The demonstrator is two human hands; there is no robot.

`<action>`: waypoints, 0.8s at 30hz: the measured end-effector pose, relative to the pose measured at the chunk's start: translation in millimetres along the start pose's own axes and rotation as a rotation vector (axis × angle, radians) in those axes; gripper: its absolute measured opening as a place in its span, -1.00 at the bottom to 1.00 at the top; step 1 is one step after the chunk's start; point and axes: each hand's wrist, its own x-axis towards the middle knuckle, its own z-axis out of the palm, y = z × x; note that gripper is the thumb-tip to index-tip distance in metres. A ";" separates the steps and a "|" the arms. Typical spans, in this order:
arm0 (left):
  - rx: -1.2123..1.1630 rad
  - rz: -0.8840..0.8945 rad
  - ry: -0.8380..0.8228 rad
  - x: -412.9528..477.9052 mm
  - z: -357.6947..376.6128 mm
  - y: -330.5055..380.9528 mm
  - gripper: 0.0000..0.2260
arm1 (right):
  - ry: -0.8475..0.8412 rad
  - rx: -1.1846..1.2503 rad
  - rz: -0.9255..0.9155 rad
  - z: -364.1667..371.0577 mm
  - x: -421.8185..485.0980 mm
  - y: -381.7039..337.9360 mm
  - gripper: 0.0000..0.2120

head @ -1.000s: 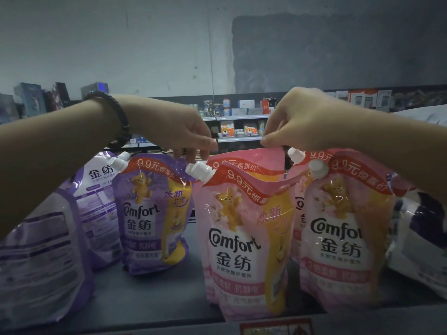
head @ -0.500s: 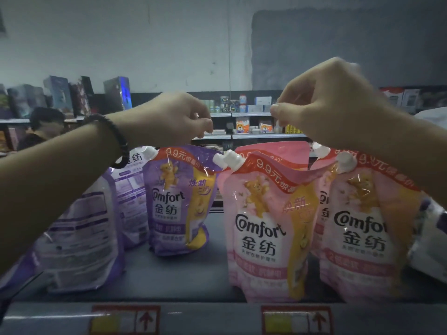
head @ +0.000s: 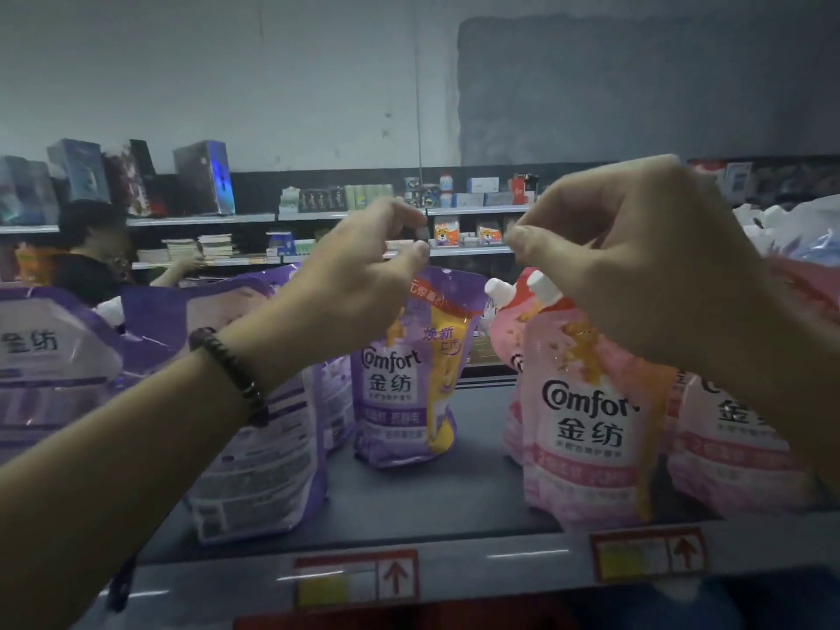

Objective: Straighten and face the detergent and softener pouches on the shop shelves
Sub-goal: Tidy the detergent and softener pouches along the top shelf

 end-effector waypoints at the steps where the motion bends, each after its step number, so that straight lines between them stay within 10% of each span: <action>1: 0.013 0.020 0.007 -5.7 -1.2 -4.1 -0.72 | -0.009 0.011 0.016 4.7 -5.2 -5.6 -0.82; 9: 0.004 0.068 -0.026 -50.5 17.9 -30.3 -0.41 | -0.165 0.159 0.284 58.3 -47.5 -32.4 -0.94; 24: -0.436 -0.425 0.136 -81.5 73.6 -68.3 -0.18 | -0.260 0.695 0.819 139.9 -82.4 -4.5 -0.42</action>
